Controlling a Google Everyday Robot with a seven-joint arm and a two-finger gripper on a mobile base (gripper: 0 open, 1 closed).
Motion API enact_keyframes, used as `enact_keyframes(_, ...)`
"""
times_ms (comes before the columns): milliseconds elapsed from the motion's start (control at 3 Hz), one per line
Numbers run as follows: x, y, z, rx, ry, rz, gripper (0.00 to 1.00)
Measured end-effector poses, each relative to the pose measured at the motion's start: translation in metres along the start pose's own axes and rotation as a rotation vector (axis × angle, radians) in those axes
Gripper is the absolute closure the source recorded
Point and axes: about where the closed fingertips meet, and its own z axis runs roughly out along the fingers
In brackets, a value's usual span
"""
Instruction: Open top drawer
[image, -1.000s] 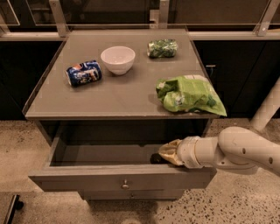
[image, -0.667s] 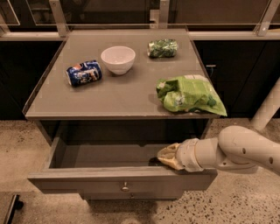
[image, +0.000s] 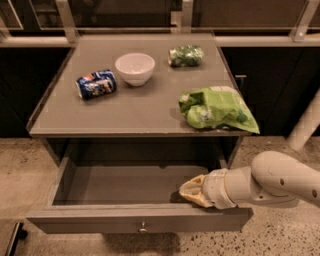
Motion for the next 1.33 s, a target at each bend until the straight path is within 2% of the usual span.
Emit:
enact_keyframes(333, -0.001, 0.0, 0.0, 0.0, 0.0, 0.0, 1.0)
enact_keyframes(667, -0.003, 0.015, -0.019, 0.051, -0.022, -0.017, 1.0)
enact_keyframes(1000, -0.044, 0.026, -0.062, 0.207, -0.082, -0.113, 1.0)
enact_keyframes(1333, -0.04, 0.027, -0.085, 0.273, -0.095, -0.115, 0.82)
